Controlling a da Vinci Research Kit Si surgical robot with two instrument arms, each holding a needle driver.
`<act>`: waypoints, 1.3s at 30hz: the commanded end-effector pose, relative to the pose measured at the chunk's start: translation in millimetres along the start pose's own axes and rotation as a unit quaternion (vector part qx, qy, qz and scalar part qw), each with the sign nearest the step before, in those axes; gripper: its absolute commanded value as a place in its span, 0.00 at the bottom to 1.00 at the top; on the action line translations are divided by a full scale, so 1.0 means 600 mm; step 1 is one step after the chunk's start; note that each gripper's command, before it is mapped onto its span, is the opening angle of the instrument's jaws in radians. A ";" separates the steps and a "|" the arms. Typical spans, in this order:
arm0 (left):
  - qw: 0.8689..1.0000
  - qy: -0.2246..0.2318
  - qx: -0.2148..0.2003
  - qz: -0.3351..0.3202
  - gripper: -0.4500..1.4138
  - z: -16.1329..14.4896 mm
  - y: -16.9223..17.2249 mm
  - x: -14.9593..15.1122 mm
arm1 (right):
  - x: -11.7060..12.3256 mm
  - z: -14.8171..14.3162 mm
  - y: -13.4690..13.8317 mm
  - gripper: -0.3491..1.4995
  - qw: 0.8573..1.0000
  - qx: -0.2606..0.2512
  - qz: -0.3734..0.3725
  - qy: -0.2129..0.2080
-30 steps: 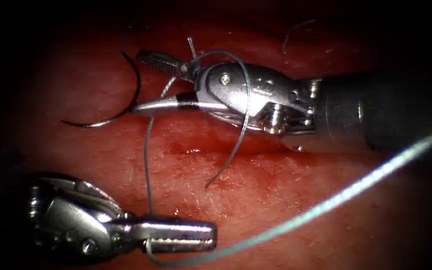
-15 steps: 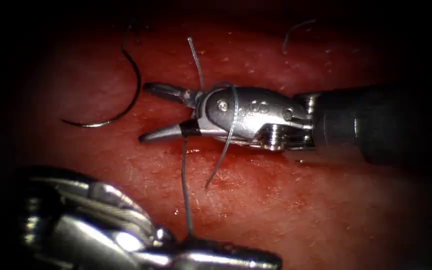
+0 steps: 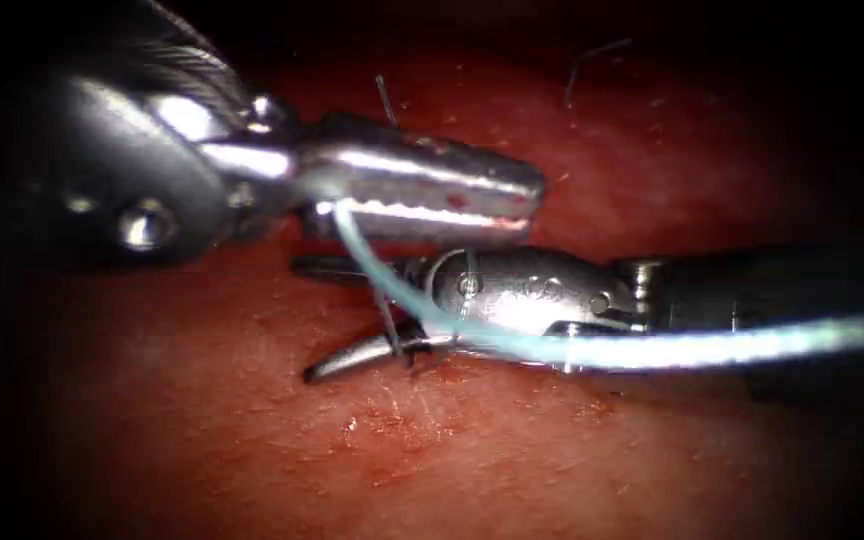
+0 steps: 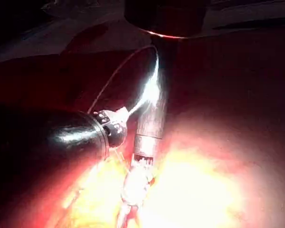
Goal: Wound Closure
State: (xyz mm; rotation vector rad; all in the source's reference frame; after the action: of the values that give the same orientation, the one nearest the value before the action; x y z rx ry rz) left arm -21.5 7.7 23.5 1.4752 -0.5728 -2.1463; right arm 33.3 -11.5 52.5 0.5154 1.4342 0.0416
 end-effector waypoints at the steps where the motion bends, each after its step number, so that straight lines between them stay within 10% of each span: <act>1: 1.000 -0.008 -0.002 0.008 0.00 0.0013 -0.0009 -0.0015 | -0.0011 0.0015 -0.0007 0.75 1.000 0.007 0.001 0.002; 24: 0.993 -0.078 0.016 0.086 0.00 0.0092 0.0040 -0.0275 | 0.0010 0.0024 -0.0042 0.72 0.994 0.073 0.016 0.080; 39: 0.987 -0.121 0.026 0.104 0.00 0.0145 0.0176 -0.0385 | 0.0056 -0.0004 -0.0017 0.70 0.985 0.052 0.028 0.161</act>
State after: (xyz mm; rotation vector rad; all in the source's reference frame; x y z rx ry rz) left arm -20.3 12.9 49.9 1.1305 -0.8326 -2.1778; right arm 32.8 -10.8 48.5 0.6546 1.7453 0.1004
